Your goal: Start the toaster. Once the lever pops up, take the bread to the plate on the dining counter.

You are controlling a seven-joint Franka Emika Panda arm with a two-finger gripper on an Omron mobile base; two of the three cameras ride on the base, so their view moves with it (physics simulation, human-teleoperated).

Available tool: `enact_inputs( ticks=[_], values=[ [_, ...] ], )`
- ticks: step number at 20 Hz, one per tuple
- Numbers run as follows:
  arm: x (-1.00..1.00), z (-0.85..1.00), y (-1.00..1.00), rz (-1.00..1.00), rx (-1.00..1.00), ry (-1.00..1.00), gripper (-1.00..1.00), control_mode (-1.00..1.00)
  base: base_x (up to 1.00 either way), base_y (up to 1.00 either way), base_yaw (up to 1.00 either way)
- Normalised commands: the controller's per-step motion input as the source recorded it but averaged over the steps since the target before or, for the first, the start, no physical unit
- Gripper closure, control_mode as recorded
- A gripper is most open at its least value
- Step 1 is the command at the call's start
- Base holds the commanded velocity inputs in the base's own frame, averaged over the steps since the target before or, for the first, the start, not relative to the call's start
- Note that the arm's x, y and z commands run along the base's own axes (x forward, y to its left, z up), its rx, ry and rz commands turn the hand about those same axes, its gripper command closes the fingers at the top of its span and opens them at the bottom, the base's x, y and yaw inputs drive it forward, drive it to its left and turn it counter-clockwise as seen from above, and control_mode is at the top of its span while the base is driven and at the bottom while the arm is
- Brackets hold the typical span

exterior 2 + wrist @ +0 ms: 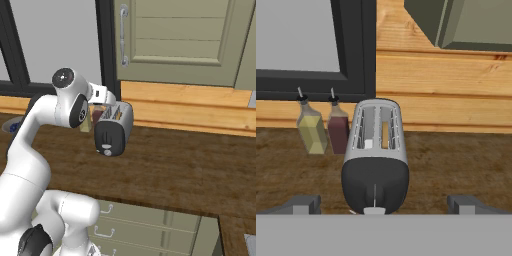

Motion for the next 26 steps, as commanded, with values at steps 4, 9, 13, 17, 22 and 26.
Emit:
enact_inputs(
  ticks=[4, 9, 13, 17, 22, 26],
  values=[
    [0.00, 0.00, 0.00, 0.00, 0.00, 0.00, -1.00, -1.00, 0.00, 0.00, 0.00],
    [0.00, 0.00, 0.00, 0.00, 0.00, 0.00, -1.00, -1.00, 0.00, 0.00, 0.00],
    [0.00, 0.00, 0.00, 0.00, 0.00, 0.00, -1.00, -1.00, 0.00, 0.00, 0.00],
    [0.00, 0.00, 0.00, 0.00, 0.00, 0.00, -1.00, -1.00, 0.00, 0.00, 0.00],
    [0.00, 0.00, 0.00, 0.00, 0.00, 0.00, -1.00, -1.00, 0.00, 0.00, 0.00],
    [0.00, 0.00, 0.00, 0.00, 0.00, 0.00, -1.00, -1.00, 0.00, 0.00, 0.00]
  ],
)
